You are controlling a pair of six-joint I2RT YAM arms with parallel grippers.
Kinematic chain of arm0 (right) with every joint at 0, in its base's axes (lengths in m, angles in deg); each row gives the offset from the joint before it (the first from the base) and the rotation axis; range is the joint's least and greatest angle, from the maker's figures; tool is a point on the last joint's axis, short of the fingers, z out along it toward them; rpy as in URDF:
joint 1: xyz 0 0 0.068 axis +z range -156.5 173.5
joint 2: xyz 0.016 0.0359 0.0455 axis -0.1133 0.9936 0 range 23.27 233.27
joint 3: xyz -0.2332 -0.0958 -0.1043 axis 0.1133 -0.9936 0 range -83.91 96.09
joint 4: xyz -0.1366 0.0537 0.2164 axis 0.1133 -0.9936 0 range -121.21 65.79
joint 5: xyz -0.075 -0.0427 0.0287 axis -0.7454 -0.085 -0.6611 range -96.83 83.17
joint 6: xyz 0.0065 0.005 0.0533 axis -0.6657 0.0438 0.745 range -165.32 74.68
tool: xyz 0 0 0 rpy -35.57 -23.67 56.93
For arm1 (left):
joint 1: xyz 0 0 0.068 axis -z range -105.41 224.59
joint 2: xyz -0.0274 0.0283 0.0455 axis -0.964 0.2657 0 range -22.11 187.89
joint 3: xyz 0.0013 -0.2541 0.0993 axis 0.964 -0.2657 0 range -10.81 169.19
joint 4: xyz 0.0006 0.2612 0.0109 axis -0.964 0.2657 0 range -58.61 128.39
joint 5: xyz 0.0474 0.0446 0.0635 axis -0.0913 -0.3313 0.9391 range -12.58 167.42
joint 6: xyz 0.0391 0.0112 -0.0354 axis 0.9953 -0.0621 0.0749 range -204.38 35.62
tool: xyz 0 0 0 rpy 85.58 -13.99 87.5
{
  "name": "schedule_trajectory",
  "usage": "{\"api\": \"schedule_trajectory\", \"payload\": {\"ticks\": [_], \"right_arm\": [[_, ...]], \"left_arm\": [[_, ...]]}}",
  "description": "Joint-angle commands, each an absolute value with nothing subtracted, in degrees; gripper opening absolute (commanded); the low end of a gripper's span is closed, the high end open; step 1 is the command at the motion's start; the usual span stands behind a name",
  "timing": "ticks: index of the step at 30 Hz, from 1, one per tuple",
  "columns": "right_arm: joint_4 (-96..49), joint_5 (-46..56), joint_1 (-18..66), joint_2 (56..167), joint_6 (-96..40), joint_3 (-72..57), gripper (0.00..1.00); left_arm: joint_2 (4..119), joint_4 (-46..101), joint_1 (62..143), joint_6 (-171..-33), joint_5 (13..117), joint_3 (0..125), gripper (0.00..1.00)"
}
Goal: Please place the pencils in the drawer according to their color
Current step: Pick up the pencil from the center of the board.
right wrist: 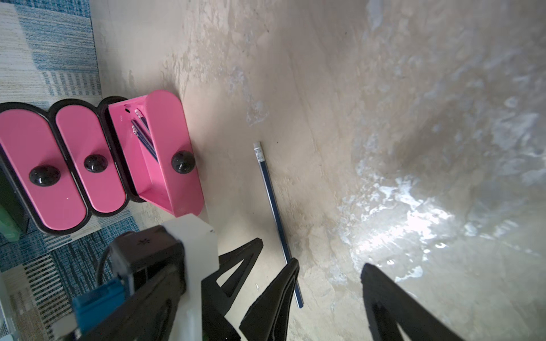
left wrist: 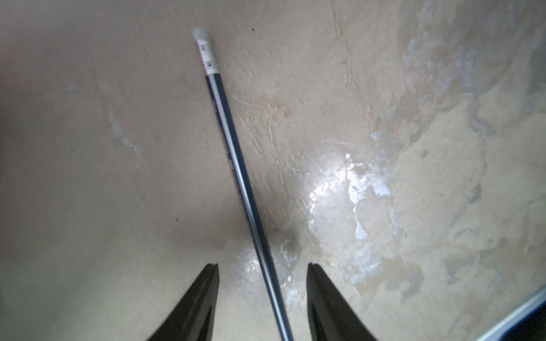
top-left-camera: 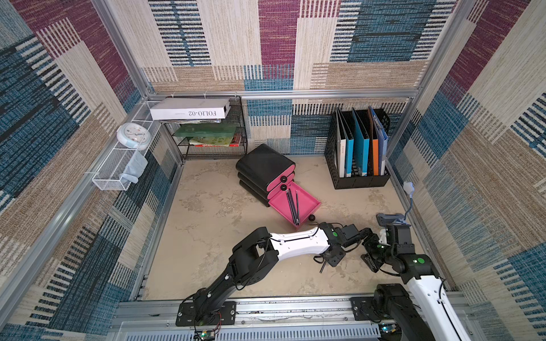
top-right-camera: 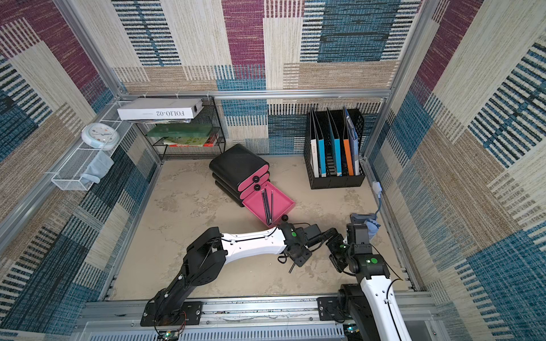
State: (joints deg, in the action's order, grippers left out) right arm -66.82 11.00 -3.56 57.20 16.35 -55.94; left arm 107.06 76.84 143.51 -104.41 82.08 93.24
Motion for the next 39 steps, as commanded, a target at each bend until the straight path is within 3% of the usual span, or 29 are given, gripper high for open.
{"api": "schedule_trajectory", "payload": {"ticks": [1, 8, 14, 22, 29, 39], "right_arm": [[-63.7, 13.4, -3.5, 56.9, 16.3, -54.6, 0.99], [-63.9, 13.2, -3.5, 57.0, 16.4, -54.4, 0.99], [-63.9, 13.1, -3.4, 57.0, 16.4, -54.1, 0.99], [-64.1, 13.3, -3.4, 57.1, 16.4, -53.1, 0.99], [-63.7, 13.8, -3.5, 57.6, 16.9, -51.3, 0.99], [-61.0, 15.5, -3.4, 59.3, 18.4, -48.5, 0.99]], "left_arm": [[108.4, 80.3, 143.7, -102.9, 81.6, 93.3, 0.52], [109.1, 80.4, 143.6, -103.3, 81.7, 92.3, 0.48], [109.6, 80.2, 143.2, -104.0, 81.7, 91.1, 0.34], [109.5, 80.0, 141.3, -104.9, 78.1, 89.6, 0.0], [106.0, 79.1, 140.2, -105.3, 77.5, 87.7, 0.0], [95.6, 75.4, 134.7, -116.1, 78.4, 85.4, 0.0]]}}
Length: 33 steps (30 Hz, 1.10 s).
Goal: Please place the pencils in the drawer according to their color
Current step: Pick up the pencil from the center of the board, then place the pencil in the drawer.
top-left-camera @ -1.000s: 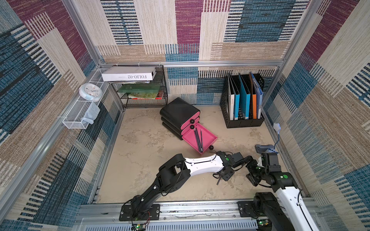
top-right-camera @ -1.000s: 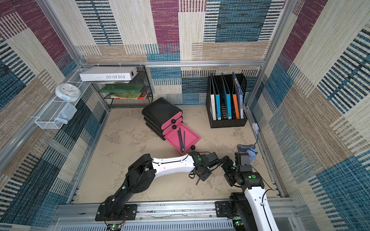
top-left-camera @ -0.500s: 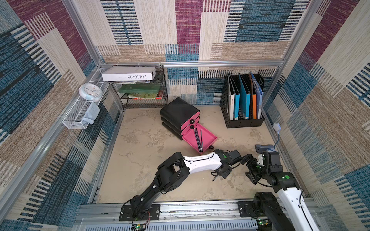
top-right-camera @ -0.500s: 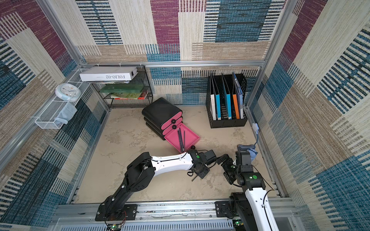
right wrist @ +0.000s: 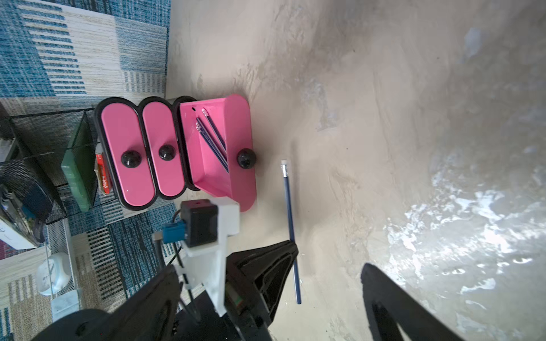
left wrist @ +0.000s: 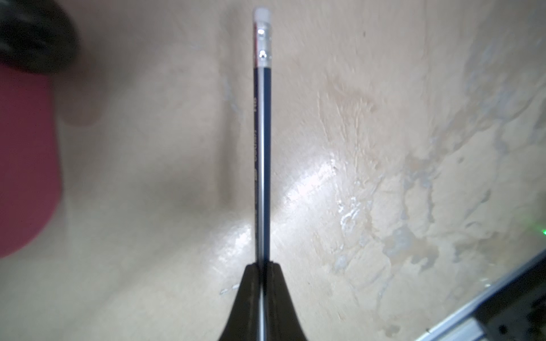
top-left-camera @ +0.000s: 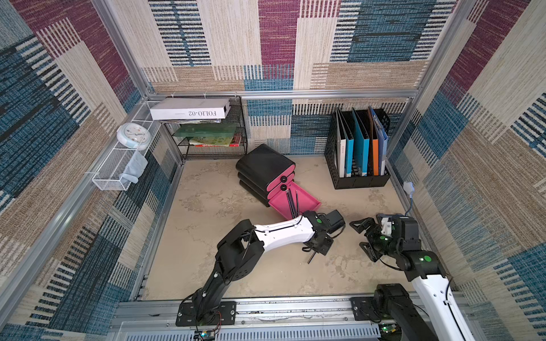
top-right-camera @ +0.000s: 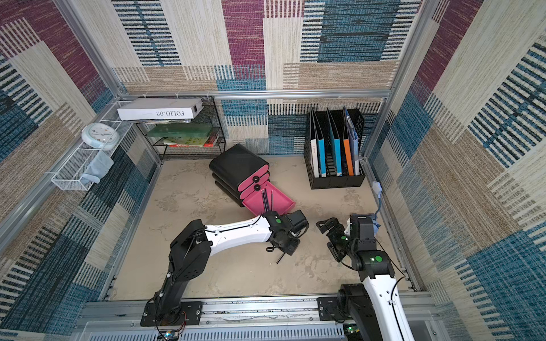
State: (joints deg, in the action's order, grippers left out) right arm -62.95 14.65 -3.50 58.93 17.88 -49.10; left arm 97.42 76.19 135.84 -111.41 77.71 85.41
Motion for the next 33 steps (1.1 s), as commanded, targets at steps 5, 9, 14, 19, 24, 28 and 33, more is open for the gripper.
{"api": "schedule_trajectory", "payload": {"ticks": [5, 9, 14, 19, 24, 28, 33], "right_arm": [[-59.6, 16.4, -3.4, 60.8, 18.0, -48.4, 0.99], [-58.3, 17.0, -3.4, 62.0, 17.7, -48.5, 0.99], [-56.7, 17.6, -3.5, 63.6, 17.7, -48.7, 0.99], [-55.4, 18.5, -3.4, 65.2, 17.8, -48.4, 0.99], [-53.9, 19.6, -3.4, 66.1, 18.6, -48.5, 0.99], [-53.6, 19.8, -3.3, 66.4, 18.7, -48.4, 0.99], [-52.8, 20.4, -3.3, 66.8, 18.9, -48.8, 0.99]], "left_arm": [[93.0, 75.5, 130.3, -121.9, 78.7, 86.8, 0.0], [93.2, 77.2, 125.3, -126.8, 77.7, 89.1, 0.0], [96.2, 80.6, 120.8, -128.4, 76.5, 94.7, 0.0], [100.2, 82.8, 117.8, -128.3, 74.5, 99.2, 0.0], [103.0, 83.2, 115.6, -128.6, 74.1, 100.5, 0.0], [104.4, 83.0, 114.3, -129.0, 74.3, 101.1, 0.0], [107.2, 83.0, 113.1, -128.9, 74.2, 103.7, 0.0]]}}
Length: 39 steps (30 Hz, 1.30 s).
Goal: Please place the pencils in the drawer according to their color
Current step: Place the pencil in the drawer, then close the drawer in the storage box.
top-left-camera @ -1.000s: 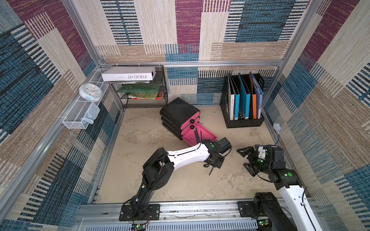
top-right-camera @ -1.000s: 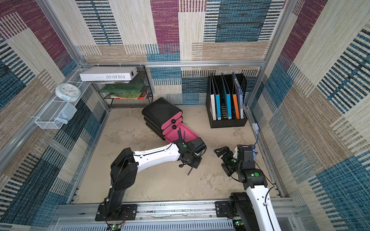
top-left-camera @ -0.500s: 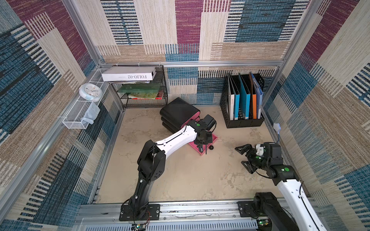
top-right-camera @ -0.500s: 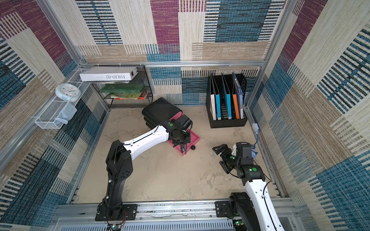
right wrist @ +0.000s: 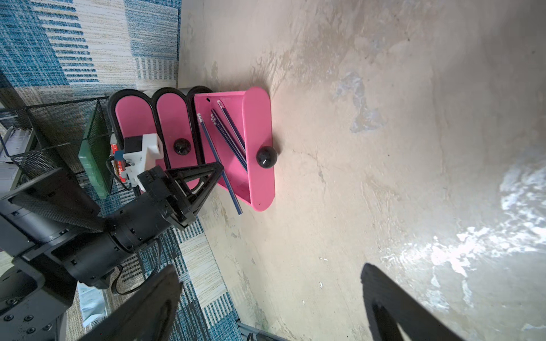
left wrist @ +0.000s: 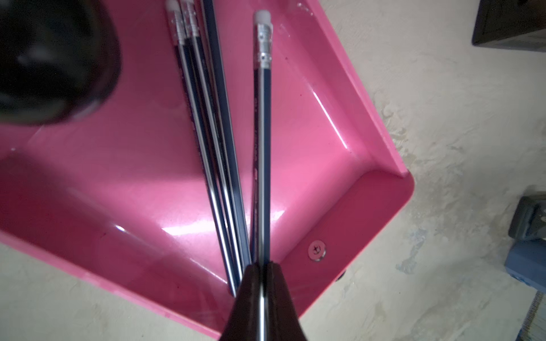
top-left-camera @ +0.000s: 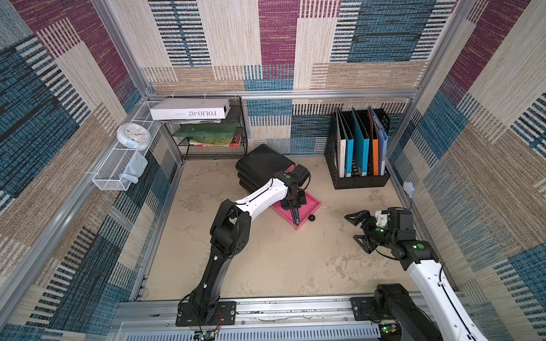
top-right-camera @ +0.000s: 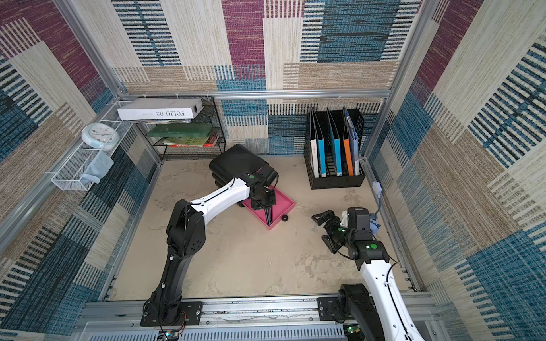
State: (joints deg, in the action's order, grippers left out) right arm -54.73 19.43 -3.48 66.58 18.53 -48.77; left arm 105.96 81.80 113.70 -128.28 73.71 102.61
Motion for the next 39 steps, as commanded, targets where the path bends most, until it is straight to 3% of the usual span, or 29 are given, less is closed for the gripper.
{"api": "schedule_trajectory", "payload": {"ticks": [1, 3, 7, 12, 20, 26, 31, 39], "right_arm": [[-52.5, 20.5, -3.4, 66.9, 19.0, -48.9, 0.99], [-52.0, 20.9, -3.4, 67.2, 19.1, -49.1, 0.99], [-50.9, 21.8, -3.4, 67.8, 19.0, -49.3, 0.99], [-50.5, 22.1, -3.4, 67.9, 18.7, -49.6, 0.99], [-45.9, 24.6, -3.3, 67.5, 19.1, -52.6, 0.99], [-37.2, 26.6, -1.6, 70.3, 20.2, -55.2, 0.99], [-27.7, 24.6, 3.0, 77.1, 21.5, -55.2, 0.99], [-19.3, 20.6, 10.5, 94.7, 16.6, -49.6, 0.99]], "left_arm": [[107.8, 83.0, 112.8, -128.9, 74.1, 104.3, 0.0], [109.3, 83.6, 112.5, -128.9, 74.0, 105.9, 0.0], [110.7, 83.8, 112.4, -128.3, 73.7, 107.4, 0.39], [109.8, 83.7, 112.6, -127.3, 73.7, 107.4, 0.56], [103.8, 83.3, 117.1, -124.2, 71.7, 108.5, 0.6], [95.0, 85.2, 121.1, -120.3, 76.7, 109.0, 0.63], [92.5, 90.2, 115.9, -114.4, 83.9, 113.2, 0.65], [98.9, 92.1, 103.0, -104.0, 85.1, 123.7, 0.65]]}}
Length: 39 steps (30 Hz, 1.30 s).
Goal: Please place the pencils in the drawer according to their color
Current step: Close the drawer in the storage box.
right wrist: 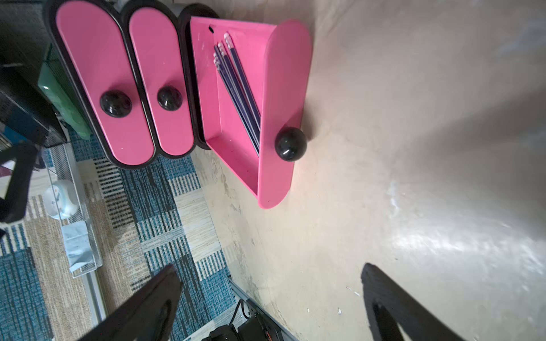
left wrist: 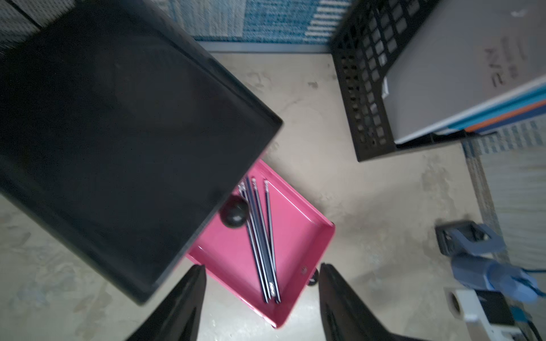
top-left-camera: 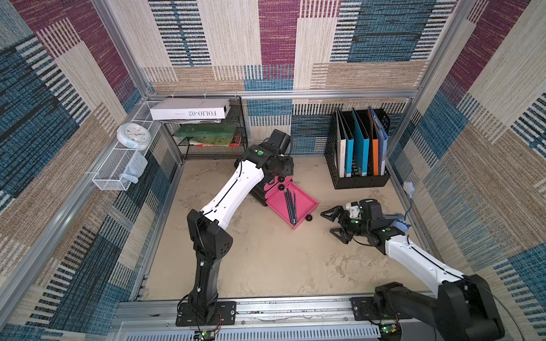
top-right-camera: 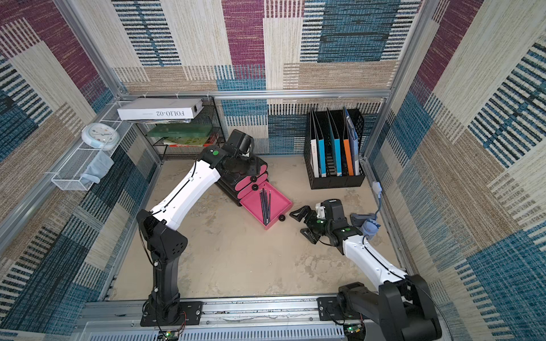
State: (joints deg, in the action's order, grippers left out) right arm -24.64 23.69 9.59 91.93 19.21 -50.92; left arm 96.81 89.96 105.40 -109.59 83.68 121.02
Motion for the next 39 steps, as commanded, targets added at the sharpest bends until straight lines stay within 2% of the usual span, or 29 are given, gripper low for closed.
{"api": "schedule_trajectory", "payload": {"ticks": [1, 10, 26, 33, 39], "right_arm": [[-17.9, 20.3, 10.5, 96.7, 16.4, -49.3, 0.99], [-12.7, 20.7, 11.6, 111.2, 15.4, -42.5, 0.99], [-3.0, 22.9, 16.7, 134.9, 22.3, -19.3, 0.99], [13.8, 24.7, 17.1, 142.2, 31.5, -16.3, 1.0], [32.2, 22.6, 17.1, 144.1, 39.0, -21.5, 0.92]], "left_arm": [[100.2, 92.2, 101.7, -103.1, 85.3, 125.2, 0.65], [110.7, 91.8, 94.8, -100.5, 84.4, 134.1, 0.63], [113.1, 90.7, 95.2, -102.2, 79.9, 127.9, 0.58], [111.8, 88.3, 95.9, -104.3, 78.8, 124.0, 0.57], [110.4, 85.8, 95.9, -106.0, 77.9, 120.7, 0.55]]}}
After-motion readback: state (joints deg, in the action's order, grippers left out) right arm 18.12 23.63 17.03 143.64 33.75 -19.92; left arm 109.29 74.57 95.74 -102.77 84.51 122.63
